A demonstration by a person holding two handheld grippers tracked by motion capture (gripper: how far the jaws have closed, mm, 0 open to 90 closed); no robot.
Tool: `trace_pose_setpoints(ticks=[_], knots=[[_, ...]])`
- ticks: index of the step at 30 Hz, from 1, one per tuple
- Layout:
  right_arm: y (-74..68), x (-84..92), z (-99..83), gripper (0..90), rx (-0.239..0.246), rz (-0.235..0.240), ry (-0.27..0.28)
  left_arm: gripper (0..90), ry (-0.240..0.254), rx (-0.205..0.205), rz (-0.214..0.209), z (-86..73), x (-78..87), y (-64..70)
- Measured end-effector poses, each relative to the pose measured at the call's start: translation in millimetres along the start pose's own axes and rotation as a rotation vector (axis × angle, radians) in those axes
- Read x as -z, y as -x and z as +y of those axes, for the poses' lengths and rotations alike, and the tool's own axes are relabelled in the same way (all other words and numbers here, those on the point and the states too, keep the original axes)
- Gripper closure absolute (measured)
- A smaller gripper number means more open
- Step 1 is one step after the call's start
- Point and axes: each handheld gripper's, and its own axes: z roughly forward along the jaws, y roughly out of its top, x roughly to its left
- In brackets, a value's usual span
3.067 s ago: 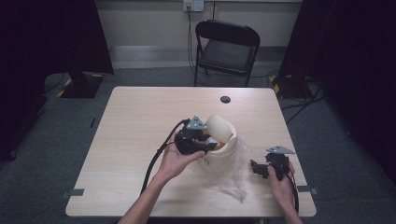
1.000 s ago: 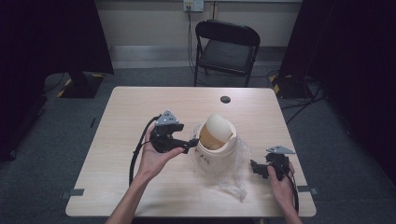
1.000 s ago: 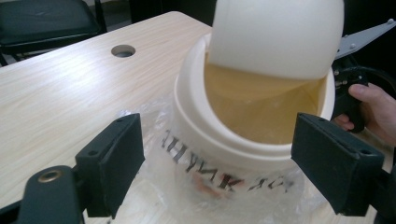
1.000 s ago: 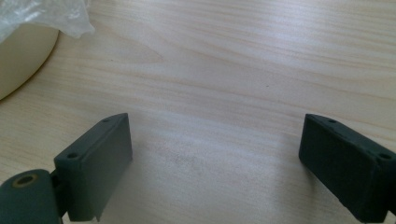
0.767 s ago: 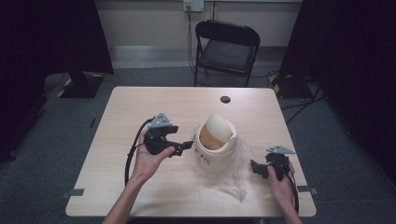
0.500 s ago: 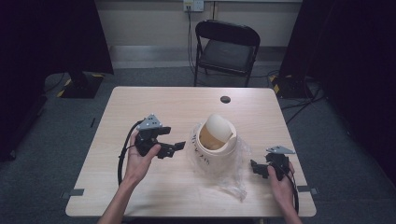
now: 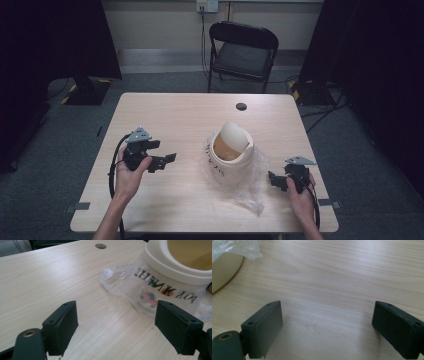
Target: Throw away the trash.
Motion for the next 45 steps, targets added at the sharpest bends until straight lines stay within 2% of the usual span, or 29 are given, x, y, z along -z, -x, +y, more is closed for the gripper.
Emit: trace_pose_setpoints(ticks=[3,11,15,17,19,23,25,27,30,32,37,43,45], knots=[[0.0,0.0,0.0,8.9,0.0,0.0,0.0,18.4,0.009,0.026,0.016,-7.5,4.8,-7.2],[0.0,0.0,0.0,8.9,0.0,0.0,0.0,18.4,-0.024,0.044,0.093,-28.2,16.2,-25.5],[0.0,0.0,0.0,8.9,0.0,0.0,0.0,18.3,-0.026,0.098,0.111,-44.2,22.0,-37.0],[0.0,0.0,0.0,8.9,0.0,0.0,0.0,18.4,-0.012,0.109,0.129,-51.9,26.7,-39.6],[0.0,0.0,0.0,8.9,0.0,0.0,0.0,18.4,-0.013,0.117,0.129,-56.8,29.9,-43.0],[0.0,0.0,0.0,8.9,0.0,0.0,0.0,18.3,-0.059,0.127,0.173,-69.2,33.0,-51.6],[0.0,0.0,0.0,8.9,0.0,0.0,0.0,18.4,-0.092,0.12,0.211,-77.2,32.9,-55.5],[-0.1,0.0,0.0,8.9,-0.001,0.0,0.0,18.4,-0.098,0.144,0.208,-85.5,32.0,-59.0],[0.0,0.0,0.0,8.9,0.0,0.0,0.0,18.4,-0.126,0.164,0.236,-99.2,29.3,-65.2],[0.0,0.0,0.0,8.9,0.0,0.0,0.0,18.4,-0.133,0.18,0.239,-106.6,28.8,-69.8],[0.0,0.0,0.0,8.9,0.0,0.0,0.0,18.4,-0.155,0.209,0.257,-117.4,27.1,-76.5],[-0.3,0.0,-0.1,8.9,-0.002,-0.002,0.001,18.4,-0.185,0.199,0.27,-127.2,21.6,-78.1],[-0.3,0.1,-0.1,8.9,-0.002,-0.002,0.001,17.9,-0.171,0.194,0.282,-130.3,20.3,-76.8]])
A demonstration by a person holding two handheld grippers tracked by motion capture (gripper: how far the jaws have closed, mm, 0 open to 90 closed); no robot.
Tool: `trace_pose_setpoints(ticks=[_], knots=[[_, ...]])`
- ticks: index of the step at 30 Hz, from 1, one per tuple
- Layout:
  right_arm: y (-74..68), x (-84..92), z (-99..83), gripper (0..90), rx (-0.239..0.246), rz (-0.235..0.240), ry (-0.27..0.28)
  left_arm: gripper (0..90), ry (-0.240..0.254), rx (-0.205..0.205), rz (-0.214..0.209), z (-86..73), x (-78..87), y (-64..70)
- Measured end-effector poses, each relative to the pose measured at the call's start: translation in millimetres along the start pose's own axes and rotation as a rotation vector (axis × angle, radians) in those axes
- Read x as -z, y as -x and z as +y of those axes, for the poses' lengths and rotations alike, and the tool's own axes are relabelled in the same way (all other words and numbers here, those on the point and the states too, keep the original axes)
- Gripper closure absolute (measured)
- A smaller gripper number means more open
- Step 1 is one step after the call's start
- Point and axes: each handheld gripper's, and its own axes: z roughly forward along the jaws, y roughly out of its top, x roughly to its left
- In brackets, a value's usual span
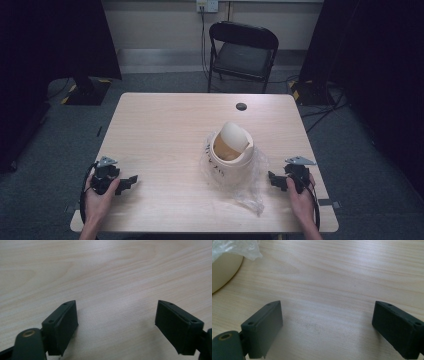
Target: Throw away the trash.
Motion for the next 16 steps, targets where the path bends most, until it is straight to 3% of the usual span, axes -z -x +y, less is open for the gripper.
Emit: trace_pose_setpoints(ticks=[4,6,16], knots=[[0.0,0.0,0.0,8.9,0.0,0.0,0.0,16.6,0.027,-0.026,0.035,-4.3,-2.0,5.1],[0.0,0.0,0.0,8.9,0.0,0.0,0.0,15.9,0.038,-0.065,0.075,-6.2,-5.4,9.1],[0.1,0.0,0.0,8.9,0.001,0.0,0.0,12.5,0.052,-0.06,0.082,-7.0,-7.4,9.6]])
